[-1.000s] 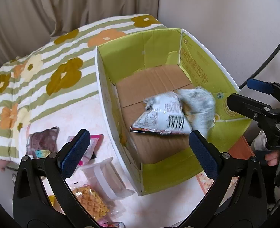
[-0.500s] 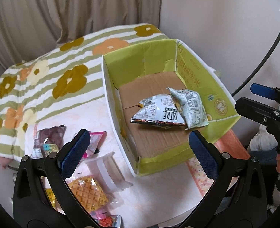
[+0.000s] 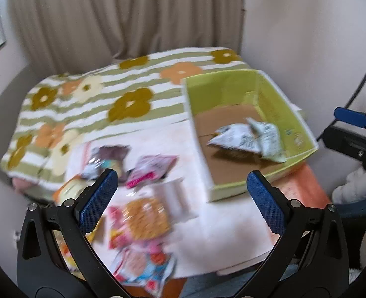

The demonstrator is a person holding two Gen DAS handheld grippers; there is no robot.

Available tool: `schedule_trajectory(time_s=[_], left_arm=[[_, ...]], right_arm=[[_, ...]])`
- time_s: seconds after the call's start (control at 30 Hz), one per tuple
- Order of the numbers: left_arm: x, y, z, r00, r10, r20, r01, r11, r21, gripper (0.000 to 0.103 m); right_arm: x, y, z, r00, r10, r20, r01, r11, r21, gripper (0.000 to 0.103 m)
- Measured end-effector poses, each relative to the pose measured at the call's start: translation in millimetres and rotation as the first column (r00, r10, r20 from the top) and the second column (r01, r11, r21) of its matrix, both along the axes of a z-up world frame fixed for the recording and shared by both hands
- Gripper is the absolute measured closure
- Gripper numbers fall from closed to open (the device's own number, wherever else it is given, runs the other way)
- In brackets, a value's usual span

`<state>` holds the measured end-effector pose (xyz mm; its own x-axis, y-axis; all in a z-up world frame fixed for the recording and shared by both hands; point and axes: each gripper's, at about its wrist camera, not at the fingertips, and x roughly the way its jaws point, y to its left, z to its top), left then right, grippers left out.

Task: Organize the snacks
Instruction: 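Move both tools back over the remaining snacks on the table, then grasp the orange fries bag with the left gripper while the right gripper grasps the waffle cake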

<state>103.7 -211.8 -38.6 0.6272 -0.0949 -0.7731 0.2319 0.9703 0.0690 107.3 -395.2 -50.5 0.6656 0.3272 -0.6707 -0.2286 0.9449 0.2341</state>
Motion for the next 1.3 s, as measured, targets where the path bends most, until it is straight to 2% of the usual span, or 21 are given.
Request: schedule_trajectory(time_s=[0.17, 0.3, 0.53, 0.73, 0.9, 1.13, 1.3], left_arm=[[-23, 56, -1, 0.993, 0.115, 0.002, -0.115, 0.993, 0.016, 0.0], [-38, 108, -5, 0.979, 0.205, 0.0, -0.205, 0.979, 0.017, 0.0], [-48, 195, -24, 0.957, 0.287, -0.054, -0.287, 0.958, 0.009, 0.0], [-50, 256, -54, 0.954, 0.267, -0.136, -0.267, 0.963, 0.018, 0.0], [-45, 291, -93, 0.948, 0.217, -0.233, -0.228, 0.974, -0.018, 0.0], [-27, 299, -160, 0.929, 0.145, -0.34, -0.17, 0.985, -0.043, 0.0], [-21, 291, -185, 0.924, 0.126, -0.361, -0.144, 0.989, -0.022, 0.0]], right_arm=[[-5, 36, -5, 0.998, 0.066, 0.009, -0.066, 0.997, 0.027, 0.0], [-6, 67, -10, 0.994, 0.107, -0.002, -0.107, 0.994, 0.026, 0.0], [6, 125, -35, 0.989, 0.123, -0.085, -0.119, 0.991, 0.057, 0.0], [14, 175, -71, 0.978, 0.102, -0.183, -0.087, 0.992, 0.088, 0.0], [19, 206, -96, 0.975, 0.062, -0.214, -0.049, 0.997, 0.065, 0.0], [23, 225, -133, 0.972, -0.011, -0.233, 0.016, 1.0, 0.019, 0.0], [30, 227, -153, 0.965, -0.023, -0.261, 0.024, 1.0, 0.001, 0.0]])
